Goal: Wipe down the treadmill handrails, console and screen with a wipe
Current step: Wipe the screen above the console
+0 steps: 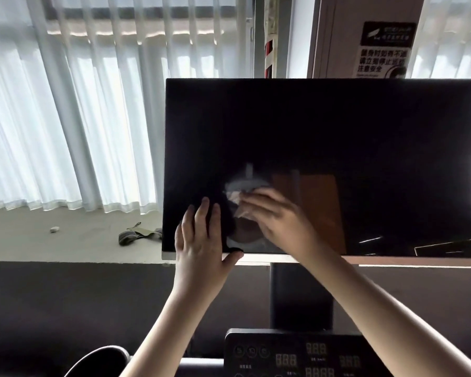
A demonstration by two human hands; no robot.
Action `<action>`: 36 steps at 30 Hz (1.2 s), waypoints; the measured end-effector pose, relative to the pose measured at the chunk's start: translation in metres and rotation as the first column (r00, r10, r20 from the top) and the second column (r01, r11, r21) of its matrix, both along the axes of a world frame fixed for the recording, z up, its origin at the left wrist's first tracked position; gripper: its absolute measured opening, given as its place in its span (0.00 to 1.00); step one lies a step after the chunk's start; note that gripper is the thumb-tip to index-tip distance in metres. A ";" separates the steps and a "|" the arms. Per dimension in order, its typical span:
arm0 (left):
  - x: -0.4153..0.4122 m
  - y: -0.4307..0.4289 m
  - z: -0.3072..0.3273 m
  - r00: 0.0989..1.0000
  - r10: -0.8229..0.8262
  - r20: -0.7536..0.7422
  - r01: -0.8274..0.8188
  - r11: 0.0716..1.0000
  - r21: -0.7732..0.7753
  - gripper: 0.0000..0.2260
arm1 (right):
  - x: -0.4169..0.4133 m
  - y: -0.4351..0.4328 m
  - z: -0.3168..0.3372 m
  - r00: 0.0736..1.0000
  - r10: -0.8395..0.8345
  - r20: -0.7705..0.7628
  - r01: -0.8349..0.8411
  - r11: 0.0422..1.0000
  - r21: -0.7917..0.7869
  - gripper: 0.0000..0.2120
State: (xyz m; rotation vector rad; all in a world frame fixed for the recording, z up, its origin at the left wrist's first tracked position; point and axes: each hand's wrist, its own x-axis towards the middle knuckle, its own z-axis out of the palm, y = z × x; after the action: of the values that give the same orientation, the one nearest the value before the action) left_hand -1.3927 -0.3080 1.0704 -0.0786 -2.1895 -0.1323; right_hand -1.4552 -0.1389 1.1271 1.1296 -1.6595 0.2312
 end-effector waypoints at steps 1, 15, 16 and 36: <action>0.000 0.000 0.000 1.000 -0.002 -0.001 0.002 1.000 0.003 0.45 | -0.007 0.004 0.009 0.999 -0.040 -0.019 0.039 0.998 -0.045 0.13; 0.000 0.006 -0.002 1.000 0.024 0.001 -0.024 0.999 0.023 0.41 | -0.032 -0.015 0.057 0.997 -0.079 -0.013 0.067 0.918 -0.390 0.05; 0.000 0.007 -0.002 1.000 0.028 0.002 -0.028 0.999 0.024 0.41 | -0.032 -0.021 0.052 0.998 -0.059 -0.023 0.048 0.942 -0.332 0.05; -0.001 0.008 -0.004 0.998 0.049 0.028 -0.049 0.999 0.008 0.38 | -0.057 -0.044 0.119 0.989 -0.143 -0.046 0.109 0.895 -0.432 0.07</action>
State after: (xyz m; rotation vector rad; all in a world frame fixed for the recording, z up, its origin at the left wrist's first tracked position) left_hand -1.3940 -0.3004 1.0669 -0.0188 -2.2166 -0.1156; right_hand -1.5120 -0.1825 1.2465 0.6861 -1.5098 0.4407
